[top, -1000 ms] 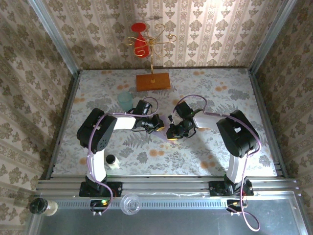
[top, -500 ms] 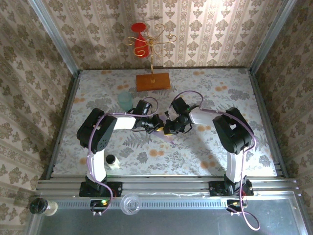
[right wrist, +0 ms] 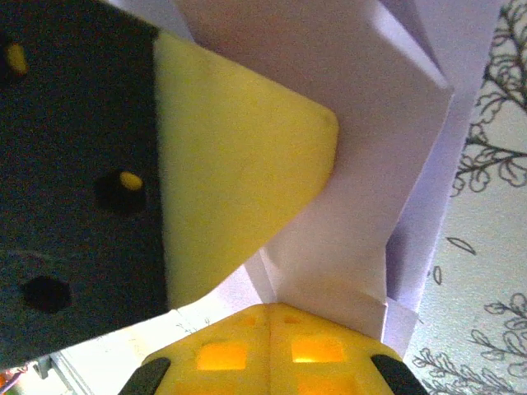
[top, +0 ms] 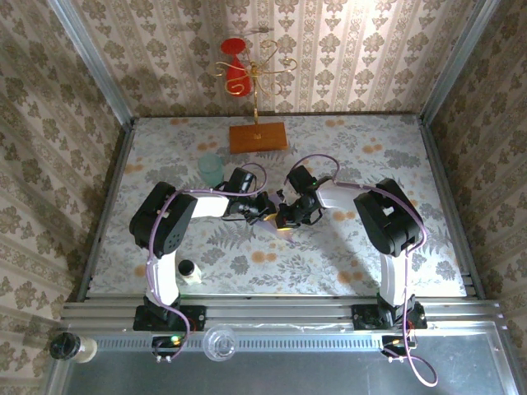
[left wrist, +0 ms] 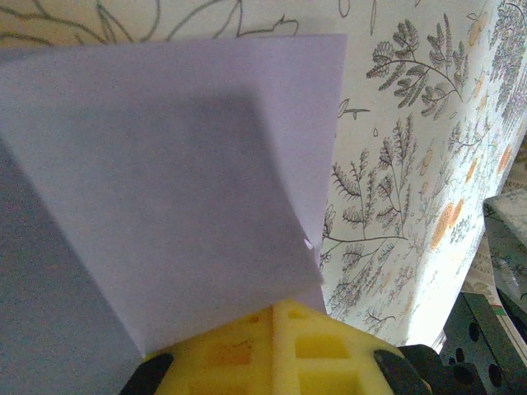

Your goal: Fold a paper plane with a square sheet of paper (pick it up from the middle)

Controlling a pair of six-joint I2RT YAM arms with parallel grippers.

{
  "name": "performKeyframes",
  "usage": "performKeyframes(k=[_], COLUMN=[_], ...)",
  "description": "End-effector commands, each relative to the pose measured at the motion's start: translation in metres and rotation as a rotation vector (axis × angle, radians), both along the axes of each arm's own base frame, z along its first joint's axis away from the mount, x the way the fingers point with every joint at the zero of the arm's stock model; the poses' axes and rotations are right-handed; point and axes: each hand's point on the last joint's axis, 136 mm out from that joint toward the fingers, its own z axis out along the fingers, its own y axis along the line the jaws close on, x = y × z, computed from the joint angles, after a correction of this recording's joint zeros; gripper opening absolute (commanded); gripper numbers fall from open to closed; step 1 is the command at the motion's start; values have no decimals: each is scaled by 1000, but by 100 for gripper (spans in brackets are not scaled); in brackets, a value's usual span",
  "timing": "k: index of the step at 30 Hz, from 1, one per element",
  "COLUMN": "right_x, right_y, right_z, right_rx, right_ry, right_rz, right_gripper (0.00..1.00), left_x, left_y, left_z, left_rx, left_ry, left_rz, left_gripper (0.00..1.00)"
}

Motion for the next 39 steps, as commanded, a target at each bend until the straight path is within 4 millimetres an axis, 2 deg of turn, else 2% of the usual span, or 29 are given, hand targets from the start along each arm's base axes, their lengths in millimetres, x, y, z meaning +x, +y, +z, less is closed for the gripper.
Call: performKeyframes(k=[1, 12, 26, 39], right_x=[-33, -55, -71, -81], right_y=[-18, -35, -40, -49], right_z=[-14, -16, -11, -14], right_rx=[-81, -98, -74, -67], right_ry=[98, 128, 165, 192], right_rz=[35, 42, 35, -4], right_gripper=[6, 6, 6, 7], left_x=[-46, -49, -49, -50], left_y=[55, 67, 65, 65], left_z=[-81, -91, -91, -91], left_rx=[293, 329, 322, 320], left_ry=[209, 227, 226, 229], left_rz=[49, 71, 66, 62], left_gripper=[5, 4, 4, 3])
